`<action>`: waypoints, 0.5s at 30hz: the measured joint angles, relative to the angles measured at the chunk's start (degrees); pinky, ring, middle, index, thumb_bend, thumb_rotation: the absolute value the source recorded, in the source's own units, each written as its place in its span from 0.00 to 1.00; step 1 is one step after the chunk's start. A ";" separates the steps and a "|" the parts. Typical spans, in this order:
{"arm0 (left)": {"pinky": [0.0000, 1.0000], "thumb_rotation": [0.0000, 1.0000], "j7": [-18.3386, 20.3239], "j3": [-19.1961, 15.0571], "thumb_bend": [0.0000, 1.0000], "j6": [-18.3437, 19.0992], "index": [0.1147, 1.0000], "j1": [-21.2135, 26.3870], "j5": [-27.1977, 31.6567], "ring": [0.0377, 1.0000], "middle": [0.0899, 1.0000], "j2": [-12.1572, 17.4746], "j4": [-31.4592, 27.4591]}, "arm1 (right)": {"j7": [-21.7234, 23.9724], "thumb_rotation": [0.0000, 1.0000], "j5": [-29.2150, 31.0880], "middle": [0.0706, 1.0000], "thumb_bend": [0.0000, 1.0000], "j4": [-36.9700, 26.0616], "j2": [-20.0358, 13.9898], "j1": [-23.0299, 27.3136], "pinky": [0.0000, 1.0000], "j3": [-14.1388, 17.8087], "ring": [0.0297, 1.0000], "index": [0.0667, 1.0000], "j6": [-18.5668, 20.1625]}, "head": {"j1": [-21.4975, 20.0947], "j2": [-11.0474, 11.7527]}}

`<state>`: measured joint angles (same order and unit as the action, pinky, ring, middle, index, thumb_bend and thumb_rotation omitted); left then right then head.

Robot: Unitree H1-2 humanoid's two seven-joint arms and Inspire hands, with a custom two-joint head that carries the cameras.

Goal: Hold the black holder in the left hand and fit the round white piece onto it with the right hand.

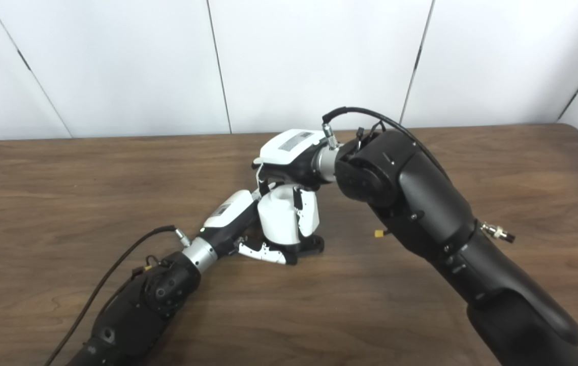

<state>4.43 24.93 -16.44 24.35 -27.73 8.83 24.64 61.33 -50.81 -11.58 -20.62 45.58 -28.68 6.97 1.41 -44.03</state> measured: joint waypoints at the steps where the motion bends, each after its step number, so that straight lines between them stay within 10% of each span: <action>1: 1.00 0.06 0.00 -0.14 0.52 -0.04 0.41 0.00 0.05 1.00 0.92 -0.07 0.13 | 0.27 0.24 0.16 0.96 0.98 -0.19 -0.09 0.00 0.61 0.04 0.82 1.00 -0.03 | 0.09 -0.26; 15: 0.98 0.06 0.05 -0.98 0.52 -0.13 0.41 0.01 -0.10 1.00 0.91 -0.46 0.58 | 1.05 0.21 3.01 0.97 0.99 -1.95 -1.65 -0.40 0.61 0.07 0.83 1.00 -0.47 | -0.09 -0.88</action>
<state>4.48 23.95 -16.56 24.36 -27.83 8.37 25.22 62.39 -47.80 -13.53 -22.27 45.18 -28.61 6.50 1.32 -44.91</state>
